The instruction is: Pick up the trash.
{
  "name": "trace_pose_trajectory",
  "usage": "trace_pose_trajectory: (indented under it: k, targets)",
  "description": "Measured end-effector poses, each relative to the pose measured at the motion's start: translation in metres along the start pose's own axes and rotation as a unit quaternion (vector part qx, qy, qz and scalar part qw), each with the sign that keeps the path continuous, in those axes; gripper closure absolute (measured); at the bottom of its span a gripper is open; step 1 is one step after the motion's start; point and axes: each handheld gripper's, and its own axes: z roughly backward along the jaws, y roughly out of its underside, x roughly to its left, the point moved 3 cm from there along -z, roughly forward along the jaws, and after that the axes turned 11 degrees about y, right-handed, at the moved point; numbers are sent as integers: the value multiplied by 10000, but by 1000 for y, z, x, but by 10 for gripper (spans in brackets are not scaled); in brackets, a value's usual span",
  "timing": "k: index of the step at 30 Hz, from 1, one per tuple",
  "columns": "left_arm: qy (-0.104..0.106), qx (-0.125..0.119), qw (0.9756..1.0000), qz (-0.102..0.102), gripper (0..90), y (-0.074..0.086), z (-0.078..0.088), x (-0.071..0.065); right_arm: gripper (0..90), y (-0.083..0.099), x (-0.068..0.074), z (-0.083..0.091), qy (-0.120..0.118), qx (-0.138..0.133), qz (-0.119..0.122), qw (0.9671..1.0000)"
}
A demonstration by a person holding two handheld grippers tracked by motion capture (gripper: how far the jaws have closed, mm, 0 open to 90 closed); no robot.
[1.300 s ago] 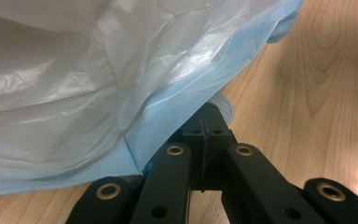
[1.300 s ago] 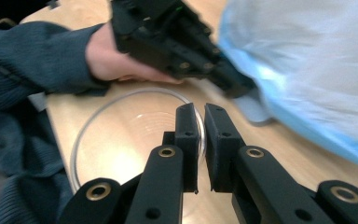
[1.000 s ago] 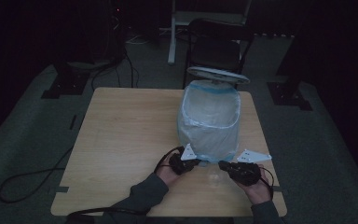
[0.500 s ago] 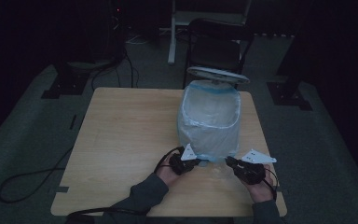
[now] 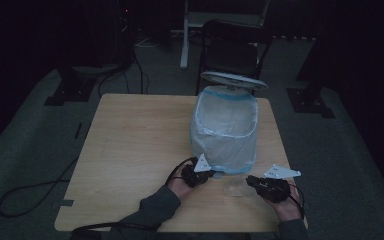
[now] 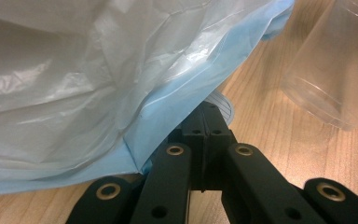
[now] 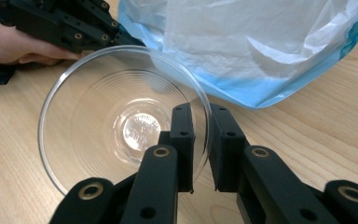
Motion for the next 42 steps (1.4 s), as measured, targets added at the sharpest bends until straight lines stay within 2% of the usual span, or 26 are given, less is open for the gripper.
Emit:
trace_pose_trajectory:
  k: [4, 5, 8, 11, 18, 30, 34, 36, 39, 42]
  targets:
    - [1, 1, 10000, 0, 900, 0, 0, 0, 808, 2, 0, 1, -88, 39, 49, 9999]
    - [1, 0, 10000, 0, 900, 0, 0, 0, 805, 3, 0, 1, -183, 101, 108, 9997]
    - [5, 2, 10000, 1, 900, 0, 0, 0, 820, 3, -1, 1, -234, 105, 87, 9996]
    - [4, 2, 10000, 2, 900, 0, 0, 0, 835, 2, -3, 2, -173, 46, 16, 9998]
    - [23, -4, 10000, 19, 900, 0, 0, 1, 865, 0, -11, 3, 101, -151, -248, 9995]
    - [17, 0, 10000, 14, 900, 0, 0, 0, 868, 1, -18, 7, 355, -137, -305, 9988]
    - [22, -6, 10000, 21, 900, 0, 0, 1, 868, 2, -26, 11, 591, -117, -377, 9975]
    - [20, -3, 10000, 17, 900, 0, 0, 0, 868, 2, -28, 12, 636, -126, -387, 9971]
    - [22, -5, 10000, 18, 900, 0, 0, 1, 868, 3, -35, 17, 851, -157, -464, 9952]
    - [30, -7, 10000, 20, 900, 0, 0, 1, 868, 4, -38, 22, 908, -171, -495, 9945]
